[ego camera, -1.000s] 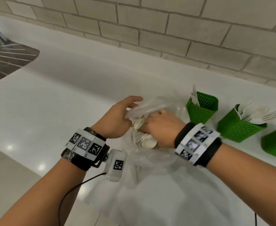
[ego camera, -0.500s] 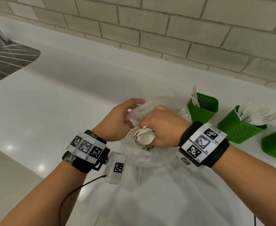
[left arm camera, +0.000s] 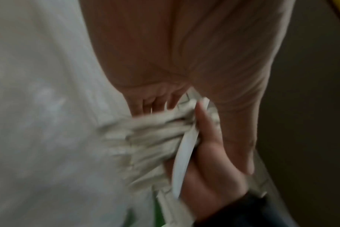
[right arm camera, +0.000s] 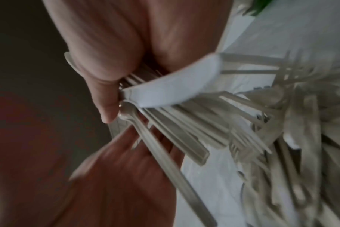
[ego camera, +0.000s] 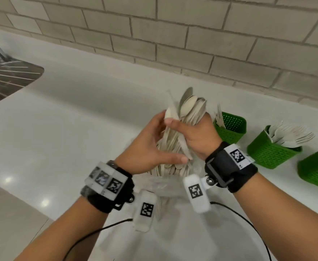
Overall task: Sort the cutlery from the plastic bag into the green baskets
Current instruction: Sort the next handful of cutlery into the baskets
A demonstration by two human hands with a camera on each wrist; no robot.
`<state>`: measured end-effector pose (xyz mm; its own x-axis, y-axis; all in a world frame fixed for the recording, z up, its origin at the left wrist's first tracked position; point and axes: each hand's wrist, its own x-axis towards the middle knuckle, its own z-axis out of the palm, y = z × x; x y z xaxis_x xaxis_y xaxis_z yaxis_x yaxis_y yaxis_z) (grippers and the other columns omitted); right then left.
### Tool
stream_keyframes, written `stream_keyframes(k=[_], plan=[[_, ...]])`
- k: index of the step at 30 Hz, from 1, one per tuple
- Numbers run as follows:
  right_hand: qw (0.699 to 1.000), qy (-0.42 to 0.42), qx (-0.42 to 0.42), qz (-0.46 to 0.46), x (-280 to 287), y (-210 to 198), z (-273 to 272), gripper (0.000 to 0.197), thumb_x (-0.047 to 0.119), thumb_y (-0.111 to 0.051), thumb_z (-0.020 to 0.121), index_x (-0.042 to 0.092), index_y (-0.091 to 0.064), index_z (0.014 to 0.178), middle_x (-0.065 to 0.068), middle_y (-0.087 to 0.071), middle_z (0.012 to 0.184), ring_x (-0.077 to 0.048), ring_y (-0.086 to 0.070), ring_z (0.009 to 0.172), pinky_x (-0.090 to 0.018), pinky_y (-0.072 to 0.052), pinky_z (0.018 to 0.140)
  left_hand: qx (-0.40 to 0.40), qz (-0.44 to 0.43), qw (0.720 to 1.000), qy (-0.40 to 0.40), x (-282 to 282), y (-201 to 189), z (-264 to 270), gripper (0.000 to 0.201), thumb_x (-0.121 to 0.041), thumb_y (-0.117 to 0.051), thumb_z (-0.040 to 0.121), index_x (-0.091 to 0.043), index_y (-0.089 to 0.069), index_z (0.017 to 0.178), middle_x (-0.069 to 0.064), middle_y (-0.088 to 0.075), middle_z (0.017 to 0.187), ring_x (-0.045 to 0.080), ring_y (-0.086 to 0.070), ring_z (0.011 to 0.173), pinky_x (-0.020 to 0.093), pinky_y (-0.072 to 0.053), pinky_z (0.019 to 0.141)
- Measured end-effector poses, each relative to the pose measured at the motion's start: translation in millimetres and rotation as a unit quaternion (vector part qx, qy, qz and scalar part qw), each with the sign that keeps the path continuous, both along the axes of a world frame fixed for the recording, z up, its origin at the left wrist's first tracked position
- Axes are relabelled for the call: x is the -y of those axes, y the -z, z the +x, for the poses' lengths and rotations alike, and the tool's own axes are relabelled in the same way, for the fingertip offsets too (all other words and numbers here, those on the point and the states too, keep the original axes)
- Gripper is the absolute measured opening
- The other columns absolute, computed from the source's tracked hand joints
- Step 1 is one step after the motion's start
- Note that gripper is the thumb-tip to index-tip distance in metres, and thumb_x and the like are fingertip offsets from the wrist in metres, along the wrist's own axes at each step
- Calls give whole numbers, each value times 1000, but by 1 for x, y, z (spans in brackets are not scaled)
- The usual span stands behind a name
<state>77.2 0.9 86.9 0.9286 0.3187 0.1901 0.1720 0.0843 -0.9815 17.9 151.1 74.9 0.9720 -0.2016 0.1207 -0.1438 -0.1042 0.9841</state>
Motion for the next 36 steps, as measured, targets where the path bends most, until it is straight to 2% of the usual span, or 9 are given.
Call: stream_keyframes(k=[6, 11, 13, 15, 19, 24, 26, 30, 36], plan=[[991, -42, 56, -117, -3, 3, -4, 28, 20, -78, 79, 8, -68, 102, -4, -74, 95, -10, -70, 90, -23, -55, 80, 66, 17, 993, -98, 29, 20, 16, 64, -11, -87, 67, -9, -56, 123, 1, -68, 111, 10, -64, 110, 30, -52, 94], [916, -120, 145, -354, 12, 5, -10, 47, 51, -73, 78, 21, -61, 111, 1, -55, 113, -13, -52, 108, -33, -44, 95, 93, 68, 976, -183, 37, 42, 21, 25, -22, -70, 87, -37, -58, 103, -13, -63, 94, 2, -63, 91, 20, -48, 78], [865, -87, 198, -453, 16, 1, -12, 57, 64, -67, 74, 24, -63, 115, 3, -48, 119, -14, -39, 113, -37, -34, 101, 98, 53, 977, -179, 38, 40, 19, 23, -10, -72, 85, -24, -61, 101, -7, -65, 90, 7, -65, 87, 24, -52, 75], [853, -43, 213, -474, 22, -9, -12, 66, 71, -64, 68, 25, -62, 115, 5, -47, 114, -13, -36, 109, -36, -33, 97, 95, -2, 979, -180, 39, 34, 15, 25, 3, -74, 78, -16, -64, 90, -4, -67, 79, 8, -66, 76, 24, -53, 65], [891, -14, 173, -419, 44, -19, -10, 69, 63, -76, 63, 30, -54, 119, 9, -50, 108, -2, -46, 94, -20, -40, 78, 71, -40, 971, -223, 33, 20, 16, 23, 7, -71, 77, -12, -62, 68, 1, -61, 62, 12, -62, 60, 29, -53, 56], [797, -93, 130, -583, 56, 14, -10, 53, 32, -81, 74, 21, -56, 120, 4, -49, 104, -10, -52, 85, -22, -38, 70, 29, 4, 991, -134, 27, 31, 17, 17, -8, -82, 76, -4, -66, 78, 16, -67, 71, 15, -65, 65, 28, -53, 60], [817, -77, 132, -556, 55, 30, -11, 40, 25, -79, 77, 18, -62, 113, 4, -51, 99, -10, -52, 81, -21, -38, 71, 15, 32, 994, -101, 27, 41, 18, 25, -8, -85, 72, -3, -67, 89, 12, -71, 79, 14, -70, 74, 27, -57, 67], [856, -55, 123, -499, 56, 42, -14, 35, 19, -81, 75, 18, -67, 107, 5, -55, 96, -6, -58, 71, -13, -41, 65, 24, 53, 989, -138, 23, 36, 24, 16, 0, -77, 78, -11, -66, 78, 4, -68, 71, 10, -67, 67, 25, -54, 63], [873, -34, 143, -465, 50, 51, -21, 31, 27, -78, 78, 14, -72, 105, 1, -59, 100, -14, -61, 82, -31, -51, 79, 34, 10, 988, -150, 5, 19, 29, 11, -6, -73, 84, -12, -67, 77, 8, -73, 78, 19, -71, 80, 28, -56, 74]])
